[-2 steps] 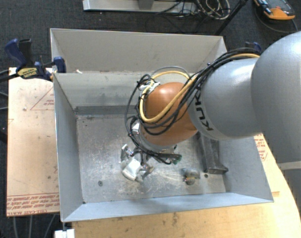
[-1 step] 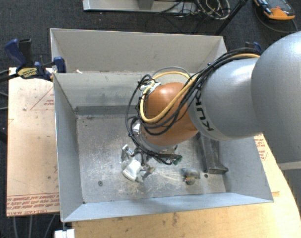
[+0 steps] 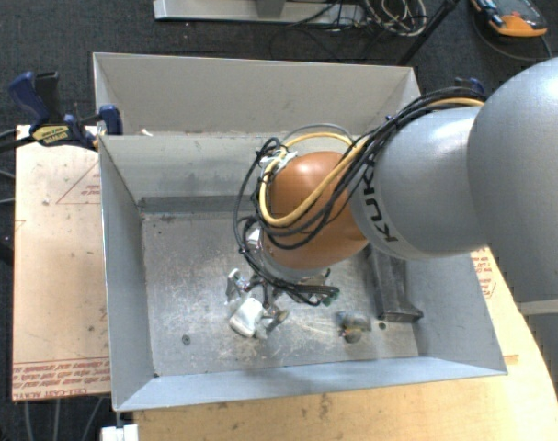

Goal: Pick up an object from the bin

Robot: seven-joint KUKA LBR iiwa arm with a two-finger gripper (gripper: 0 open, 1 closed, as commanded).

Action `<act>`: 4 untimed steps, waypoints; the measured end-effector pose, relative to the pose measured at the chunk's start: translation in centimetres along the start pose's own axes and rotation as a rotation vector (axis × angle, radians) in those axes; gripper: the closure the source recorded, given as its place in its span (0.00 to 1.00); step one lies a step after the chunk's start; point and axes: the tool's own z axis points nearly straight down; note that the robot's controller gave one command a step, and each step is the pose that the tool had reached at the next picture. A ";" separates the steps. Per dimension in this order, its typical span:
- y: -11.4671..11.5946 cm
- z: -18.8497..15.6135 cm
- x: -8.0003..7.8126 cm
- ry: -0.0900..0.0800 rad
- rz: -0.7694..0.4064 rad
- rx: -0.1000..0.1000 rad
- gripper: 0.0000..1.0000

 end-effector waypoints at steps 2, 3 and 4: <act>0.1 -1.4 0.4 0.019 0.001 -0.005 1.00; 0.1 -2.1 0.5 0.025 0.001 -0.009 1.00; 0.1 -3.6 0.4 0.023 0.002 -0.008 1.00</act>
Offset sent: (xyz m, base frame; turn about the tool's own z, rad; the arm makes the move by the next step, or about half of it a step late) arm 0.0000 -0.0001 0.0096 0.0001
